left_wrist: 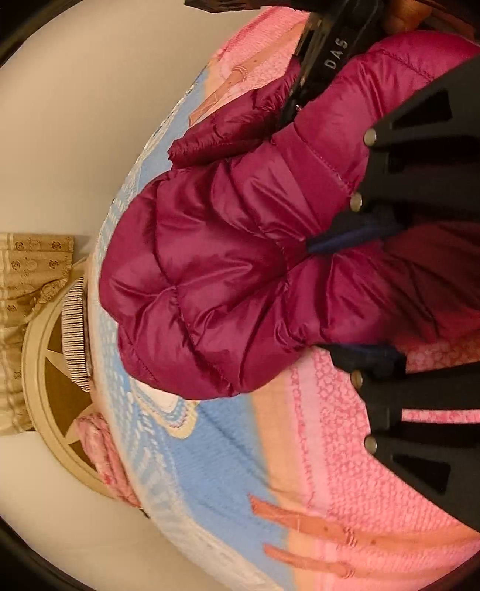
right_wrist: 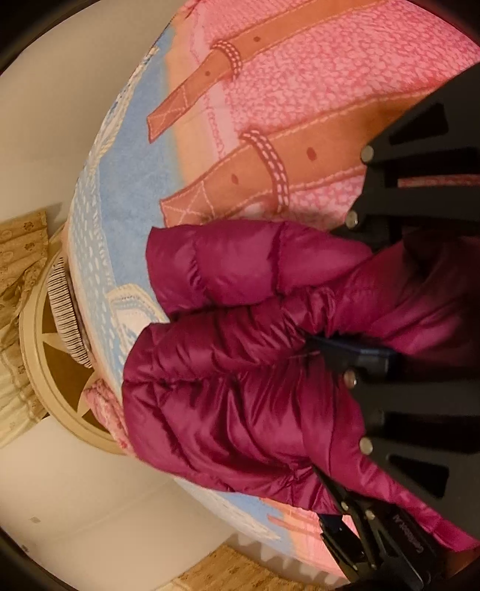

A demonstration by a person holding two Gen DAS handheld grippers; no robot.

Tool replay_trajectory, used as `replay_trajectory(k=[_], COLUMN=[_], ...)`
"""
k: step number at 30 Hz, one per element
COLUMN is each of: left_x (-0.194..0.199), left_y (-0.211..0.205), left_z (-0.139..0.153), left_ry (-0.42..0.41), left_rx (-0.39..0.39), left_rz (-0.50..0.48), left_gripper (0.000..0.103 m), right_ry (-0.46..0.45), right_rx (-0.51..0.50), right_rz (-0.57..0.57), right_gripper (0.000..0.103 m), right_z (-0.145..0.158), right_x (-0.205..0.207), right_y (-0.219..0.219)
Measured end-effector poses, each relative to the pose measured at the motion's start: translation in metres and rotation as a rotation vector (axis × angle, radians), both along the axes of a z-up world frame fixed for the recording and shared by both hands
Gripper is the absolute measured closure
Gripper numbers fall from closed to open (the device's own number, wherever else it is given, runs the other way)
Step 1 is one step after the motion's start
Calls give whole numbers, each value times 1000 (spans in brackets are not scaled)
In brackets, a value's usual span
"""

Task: Fold large clothes

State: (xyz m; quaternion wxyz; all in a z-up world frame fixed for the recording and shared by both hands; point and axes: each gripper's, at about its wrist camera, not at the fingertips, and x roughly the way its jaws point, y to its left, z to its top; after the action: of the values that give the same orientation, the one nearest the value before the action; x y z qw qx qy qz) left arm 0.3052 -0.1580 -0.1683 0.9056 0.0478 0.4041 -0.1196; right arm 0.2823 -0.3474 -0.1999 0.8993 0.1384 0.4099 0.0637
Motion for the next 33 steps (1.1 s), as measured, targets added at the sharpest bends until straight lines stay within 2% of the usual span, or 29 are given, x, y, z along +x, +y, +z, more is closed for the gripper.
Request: replay_trajectory(k=[5, 7, 15, 21, 33], left_x=[-16, -14, -47, -68, -97], left_y=[-1, 6, 44, 89, 196], left_z=[17, 23, 41, 52, 60], left_ry=[-42, -51, -85, -109, -122], left_rx=[34, 38, 30, 44, 37], left_rz=[-19, -17, 17, 85, 278], left_gripper=[75, 76, 79, 79, 79], right_ry=[-40, -48, -68, -81, -104], right_rx=[39, 48, 61, 77, 46], right_rz=[13, 22, 91, 174, 362], right_gripper=[76, 77, 79, 79, 80], right_z=[6, 9, 21, 29, 36], right_x=[-13, -18, -29, -31, -30], right_y=[-2, 2, 33, 73, 83])
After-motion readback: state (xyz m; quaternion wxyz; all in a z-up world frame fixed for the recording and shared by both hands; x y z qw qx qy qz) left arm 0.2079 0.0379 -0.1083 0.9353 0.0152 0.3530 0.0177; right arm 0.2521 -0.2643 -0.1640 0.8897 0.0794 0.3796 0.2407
